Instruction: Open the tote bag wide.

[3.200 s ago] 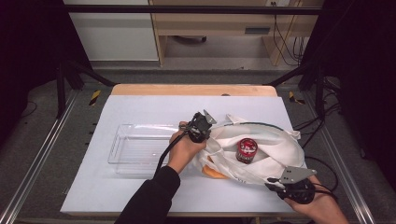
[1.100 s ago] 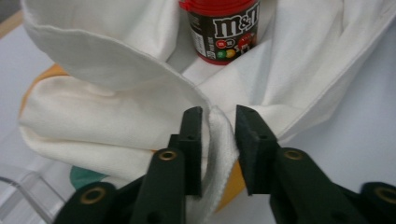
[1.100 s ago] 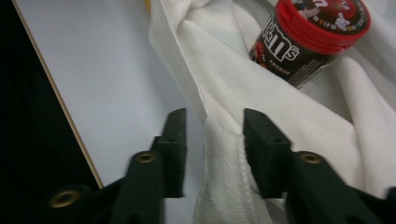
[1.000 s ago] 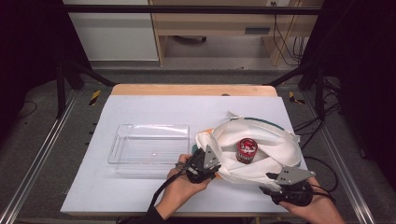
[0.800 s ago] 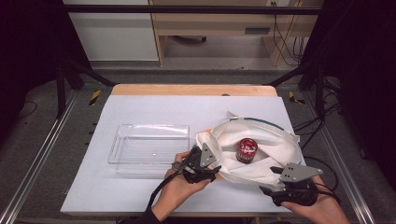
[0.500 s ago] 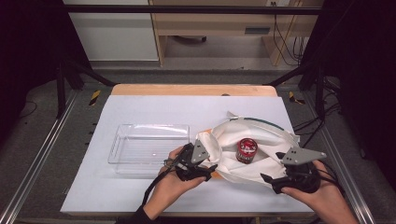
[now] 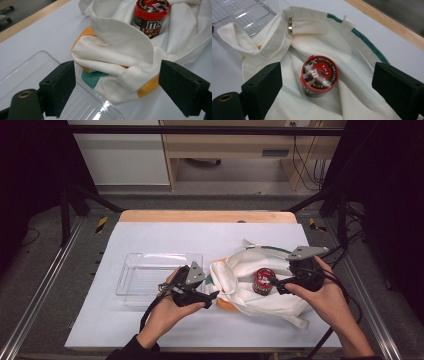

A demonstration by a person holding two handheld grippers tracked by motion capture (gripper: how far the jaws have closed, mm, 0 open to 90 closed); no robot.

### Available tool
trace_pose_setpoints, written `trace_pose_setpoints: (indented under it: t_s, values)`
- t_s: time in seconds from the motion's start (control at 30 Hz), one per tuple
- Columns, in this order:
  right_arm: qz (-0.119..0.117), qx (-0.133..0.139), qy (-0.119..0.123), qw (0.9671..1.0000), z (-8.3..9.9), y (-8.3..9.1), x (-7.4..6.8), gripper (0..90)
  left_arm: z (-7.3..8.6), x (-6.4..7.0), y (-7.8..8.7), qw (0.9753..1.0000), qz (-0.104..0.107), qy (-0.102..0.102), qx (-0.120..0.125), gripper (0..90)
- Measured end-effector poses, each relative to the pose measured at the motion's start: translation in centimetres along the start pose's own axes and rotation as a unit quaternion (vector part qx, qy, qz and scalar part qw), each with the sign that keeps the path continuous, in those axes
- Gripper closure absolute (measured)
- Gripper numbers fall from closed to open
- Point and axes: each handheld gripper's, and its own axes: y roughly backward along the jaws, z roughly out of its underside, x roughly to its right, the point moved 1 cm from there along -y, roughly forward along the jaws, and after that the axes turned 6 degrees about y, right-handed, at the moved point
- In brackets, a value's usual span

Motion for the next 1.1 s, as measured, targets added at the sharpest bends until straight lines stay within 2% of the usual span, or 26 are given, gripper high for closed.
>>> trace_pose_setpoints:
  t_s: [0.07,0.2,0.37,0.47,0.63,0.67,0.73,1.1]
  values:
    - [-0.005,-0.006,0.004,1.0000,-0.3,-0.7,0.0,9.4,0.2,-0.5,0.3,1.0000,-0.003,0.005,0.001,13.4]
    - [-0.010,-0.014,0.005,0.9998,-0.9,-2.1,0.1,9.5,0.7,-1.8,0.9,0.9995,-0.028,0.014,0.007,12.4]
    - [-0.010,-0.024,0.015,0.9995,-1.5,-3.7,0.2,10.0,1.8,-3.2,1.4,0.9988,-0.043,0.020,-0.009,10.3]
    - [-0.013,-0.031,0.024,0.9991,-1.7,-4.6,-0.1,8.1,2.2,-3.6,2.0,0.9978,-0.065,0.008,-0.012,8.7]
    - [-0.027,-0.046,0.031,0.9981,-1.3,-5.8,-0.6,8.0,2.8,-4.1,2.5,0.9969,-0.074,0.016,-0.021,8.1]
    - [-0.023,-0.054,0.042,0.9974,-1.2,-6.0,-0.6,8.2,2.9,-4.2,2.6,0.9968,-0.075,0.014,-0.024,8.1]
    - [-0.020,-0.059,0.046,0.9970,-1.1,-6.1,-0.7,8.7,3.1,-4.4,2.7,0.9965,-0.078,0.018,-0.023,8.1]
    - [-0.049,-0.063,0.029,0.9964,-0.6,-6.5,-0.4,8.0,2.9,-5.0,4.2,0.9957,-0.089,0.022,-0.012,8.3]
